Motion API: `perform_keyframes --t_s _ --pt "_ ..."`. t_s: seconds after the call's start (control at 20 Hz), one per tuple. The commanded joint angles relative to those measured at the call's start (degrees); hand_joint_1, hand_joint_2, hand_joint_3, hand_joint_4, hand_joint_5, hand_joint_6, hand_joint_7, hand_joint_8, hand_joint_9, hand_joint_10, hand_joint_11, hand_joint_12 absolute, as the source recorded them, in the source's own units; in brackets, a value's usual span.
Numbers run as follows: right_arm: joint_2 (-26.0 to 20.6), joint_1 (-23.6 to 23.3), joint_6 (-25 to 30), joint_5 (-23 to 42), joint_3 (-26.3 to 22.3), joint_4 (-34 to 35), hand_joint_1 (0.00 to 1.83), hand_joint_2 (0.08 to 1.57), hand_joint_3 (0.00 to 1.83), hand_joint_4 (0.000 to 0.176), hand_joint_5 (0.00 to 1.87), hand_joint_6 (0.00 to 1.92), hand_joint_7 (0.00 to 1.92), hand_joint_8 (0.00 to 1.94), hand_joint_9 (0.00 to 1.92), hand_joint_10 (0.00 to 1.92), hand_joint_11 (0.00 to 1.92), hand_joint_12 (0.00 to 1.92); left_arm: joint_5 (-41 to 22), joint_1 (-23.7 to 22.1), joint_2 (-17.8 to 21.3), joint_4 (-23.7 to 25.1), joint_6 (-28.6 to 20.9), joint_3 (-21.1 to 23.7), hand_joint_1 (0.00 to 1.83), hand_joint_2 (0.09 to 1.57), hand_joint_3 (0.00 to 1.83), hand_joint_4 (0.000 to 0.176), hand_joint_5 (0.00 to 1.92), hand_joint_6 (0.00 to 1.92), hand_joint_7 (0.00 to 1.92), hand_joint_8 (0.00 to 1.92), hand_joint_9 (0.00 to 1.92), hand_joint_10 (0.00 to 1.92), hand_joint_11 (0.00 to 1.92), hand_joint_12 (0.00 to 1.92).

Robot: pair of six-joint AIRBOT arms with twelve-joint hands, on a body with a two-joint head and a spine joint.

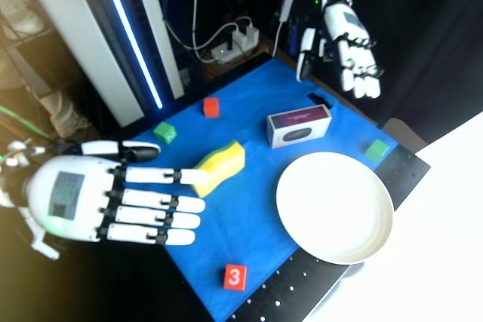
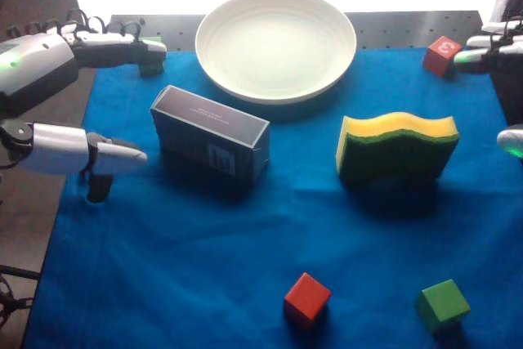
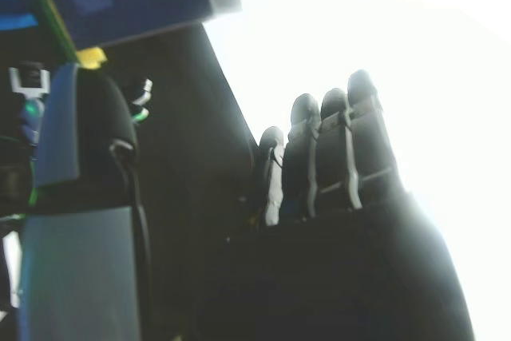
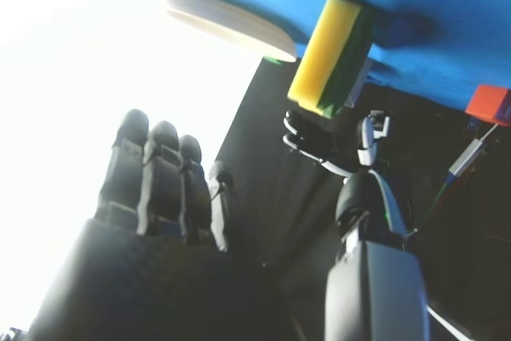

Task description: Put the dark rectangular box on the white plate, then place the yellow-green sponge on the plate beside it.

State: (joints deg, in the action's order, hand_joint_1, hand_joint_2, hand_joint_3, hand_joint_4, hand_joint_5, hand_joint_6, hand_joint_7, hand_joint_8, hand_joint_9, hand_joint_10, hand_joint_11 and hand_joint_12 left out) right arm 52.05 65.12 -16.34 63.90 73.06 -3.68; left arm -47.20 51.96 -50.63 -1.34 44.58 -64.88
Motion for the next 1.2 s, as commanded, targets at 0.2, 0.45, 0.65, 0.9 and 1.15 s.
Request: perform_keyframes --t_s 0.2,0.45,0.65,0.9,1.15 --pt "0.16 -0.74 0.54 6.5 0.36 2.18 0.67 1.19 0.0 0.02 0.48 0.0 0.33 0.0 0.21 0.0 0.0 0.4 -4.45 -2.5 -1.34 0.12 -0.21 -1.25 0.84 0.98 0.0 0.0 0.37 0.0 0.37 0.0 0.3 0.0 0.0 0.54" --pt "0.3 -0.74 0.55 6.5 0.35 2.18 0.67 1.2 0.0 0.0 0.48 0.0 0.35 0.0 0.27 0.01 0.0 0.56 4.5 -11.14 -6.96 7.47 -0.25 -5.51 0.83 0.99 0.0 0.054 0.33 0.0 0.27 0.0 0.15 0.0 0.0 0.12" --pt "0.48 -0.74 0.55 6.51 0.35 2.17 0.73 1.2 0.0 0.006 0.48 0.0 0.35 0.0 0.27 0.0 0.0 0.57 10.37 -15.18 -9.91 15.12 -4.11 -8.1 0.79 0.98 0.0 0.048 0.37 0.0 0.33 0.0 0.21 0.0 0.0 0.28" --pt "0.57 -0.73 0.56 6.5 0.35 2.16 0.73 1.2 0.0 0.0 0.5 0.0 0.35 0.0 0.27 0.0 0.0 0.53 12.18 -15.45 -10.9 19.53 -9.26 -9.99 0.79 0.98 0.0 0.079 0.36 0.0 0.29 0.0 0.16 0.01 0.0 0.18" --pt "0.59 -0.72 0.59 6.5 0.35 2.16 0.68 1.22 0.0 0.009 0.47 0.0 0.34 0.0 0.23 0.0 0.0 0.4 14.56 -16.09 -10.78 22.42 -9.32 -9.71 0.87 1.0 0.0 0.065 0.41 0.0 0.43 0.0 0.36 0.0 0.0 0.69"
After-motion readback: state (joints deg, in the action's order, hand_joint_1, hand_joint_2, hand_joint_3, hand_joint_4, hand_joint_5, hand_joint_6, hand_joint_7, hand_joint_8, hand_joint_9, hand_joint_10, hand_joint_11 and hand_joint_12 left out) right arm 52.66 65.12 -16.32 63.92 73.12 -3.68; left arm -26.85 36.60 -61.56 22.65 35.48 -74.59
